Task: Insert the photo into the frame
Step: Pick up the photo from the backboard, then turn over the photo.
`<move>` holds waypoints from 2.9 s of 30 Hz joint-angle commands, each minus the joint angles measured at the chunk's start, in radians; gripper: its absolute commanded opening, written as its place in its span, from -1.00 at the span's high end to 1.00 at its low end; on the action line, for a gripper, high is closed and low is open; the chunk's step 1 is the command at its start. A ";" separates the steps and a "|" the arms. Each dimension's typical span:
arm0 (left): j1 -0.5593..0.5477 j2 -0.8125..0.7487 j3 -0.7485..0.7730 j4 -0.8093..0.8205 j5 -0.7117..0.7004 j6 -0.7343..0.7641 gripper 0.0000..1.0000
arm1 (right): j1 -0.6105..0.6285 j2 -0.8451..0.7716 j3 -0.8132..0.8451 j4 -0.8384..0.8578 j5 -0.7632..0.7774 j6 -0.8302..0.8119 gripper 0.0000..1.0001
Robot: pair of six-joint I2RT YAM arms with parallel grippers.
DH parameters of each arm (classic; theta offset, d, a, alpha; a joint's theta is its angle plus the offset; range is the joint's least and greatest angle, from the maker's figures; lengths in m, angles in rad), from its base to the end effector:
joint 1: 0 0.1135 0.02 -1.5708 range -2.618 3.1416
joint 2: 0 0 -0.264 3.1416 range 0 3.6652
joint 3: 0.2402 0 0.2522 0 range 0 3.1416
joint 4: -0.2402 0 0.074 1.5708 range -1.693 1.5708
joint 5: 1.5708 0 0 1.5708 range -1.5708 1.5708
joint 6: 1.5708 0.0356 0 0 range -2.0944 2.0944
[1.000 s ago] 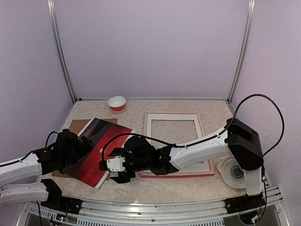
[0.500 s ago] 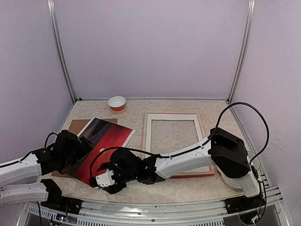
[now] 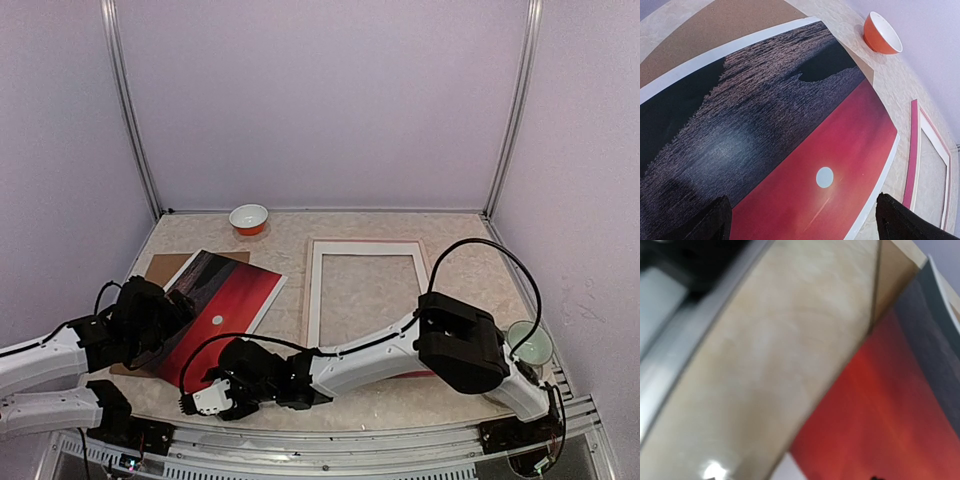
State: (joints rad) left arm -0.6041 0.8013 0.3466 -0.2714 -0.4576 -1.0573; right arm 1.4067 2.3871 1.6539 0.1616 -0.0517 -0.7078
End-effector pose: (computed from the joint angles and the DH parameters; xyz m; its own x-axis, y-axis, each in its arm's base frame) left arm 0.1422 -0.0790 0.1791 -0.4755 -0.6213 -0.6228 -0.3592 0.7834 -0.5072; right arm 0.0842 0.5199 0.1157 0.5780 -0.4837 -0.6572 -0.8114 -0.2556 -0.5256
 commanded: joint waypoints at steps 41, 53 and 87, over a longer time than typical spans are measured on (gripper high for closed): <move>-0.008 -0.058 -0.009 -0.040 -0.053 -0.011 -0.98 | 0.025 -0.003 -0.071 0.207 0.266 -0.015 1.00; 0.012 -0.077 0.145 -0.134 -0.180 0.086 -0.98 | 0.026 -0.199 -0.130 0.193 0.236 -0.004 1.00; 0.181 -0.241 0.219 -0.198 -0.171 0.262 -0.98 | -0.043 -0.705 -0.349 0.058 0.115 0.208 1.00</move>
State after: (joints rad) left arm -0.4320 0.5575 0.5625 -0.4603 -0.6353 -0.8120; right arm 1.3827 1.7535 1.3304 0.2283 0.0834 -0.5491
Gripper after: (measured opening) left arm 0.989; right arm 0.003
